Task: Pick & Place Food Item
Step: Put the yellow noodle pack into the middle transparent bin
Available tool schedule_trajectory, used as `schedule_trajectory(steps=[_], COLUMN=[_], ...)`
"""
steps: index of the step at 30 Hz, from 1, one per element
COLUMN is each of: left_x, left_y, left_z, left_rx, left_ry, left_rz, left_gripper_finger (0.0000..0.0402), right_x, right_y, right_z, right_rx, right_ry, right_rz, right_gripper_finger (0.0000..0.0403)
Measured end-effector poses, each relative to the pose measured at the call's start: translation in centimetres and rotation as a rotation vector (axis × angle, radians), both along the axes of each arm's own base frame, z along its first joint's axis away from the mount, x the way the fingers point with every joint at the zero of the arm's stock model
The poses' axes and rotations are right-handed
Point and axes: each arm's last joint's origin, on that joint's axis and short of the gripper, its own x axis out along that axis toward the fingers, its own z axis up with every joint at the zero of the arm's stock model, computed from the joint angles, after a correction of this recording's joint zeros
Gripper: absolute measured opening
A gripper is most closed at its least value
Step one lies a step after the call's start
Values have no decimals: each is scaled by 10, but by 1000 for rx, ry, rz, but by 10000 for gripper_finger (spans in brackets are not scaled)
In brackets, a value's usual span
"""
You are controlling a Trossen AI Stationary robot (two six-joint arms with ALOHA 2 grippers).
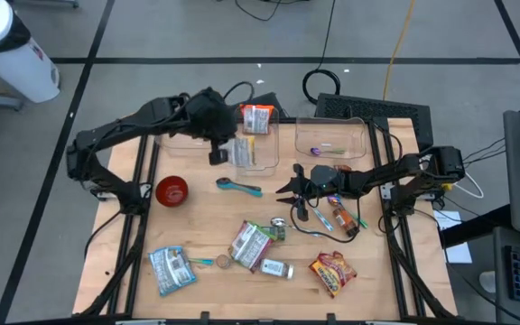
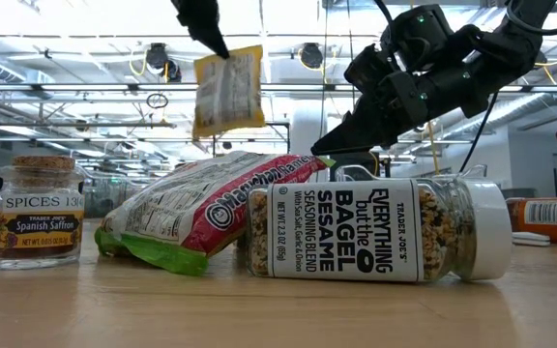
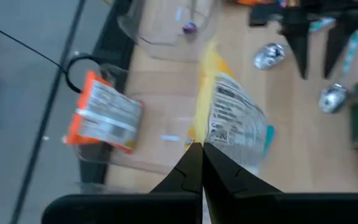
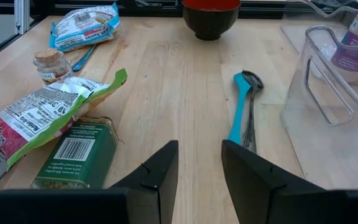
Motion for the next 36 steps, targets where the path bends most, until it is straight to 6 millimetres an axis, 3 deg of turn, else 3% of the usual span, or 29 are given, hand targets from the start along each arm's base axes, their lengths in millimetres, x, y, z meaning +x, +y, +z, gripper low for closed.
schedule_trajectory(steps=[7,13,23,29,36], left_x=[31,45,54,61,64], left_y=[34,71,121,140,153], left_z=[2,-1,-39,-63,-78], left_rx=[52,30,-35,-70,-89], left_ry=[50,34,107,142,151], left_rz=[-16,-4,44,54,65], left_gripper_finger=[1,1,0,0,0], right_x=[0,-1,-1,-1,-2], right_y=[0,0,0,-3,-3], right_z=[-1,-3,-3,-4,-4], right_rx=[2,3,-25,-55,-52], right_ry=[10,35,32,43,43], right_rz=[-1,0,7,-63,-64], right_gripper_finger=[114,114,114,114,114])
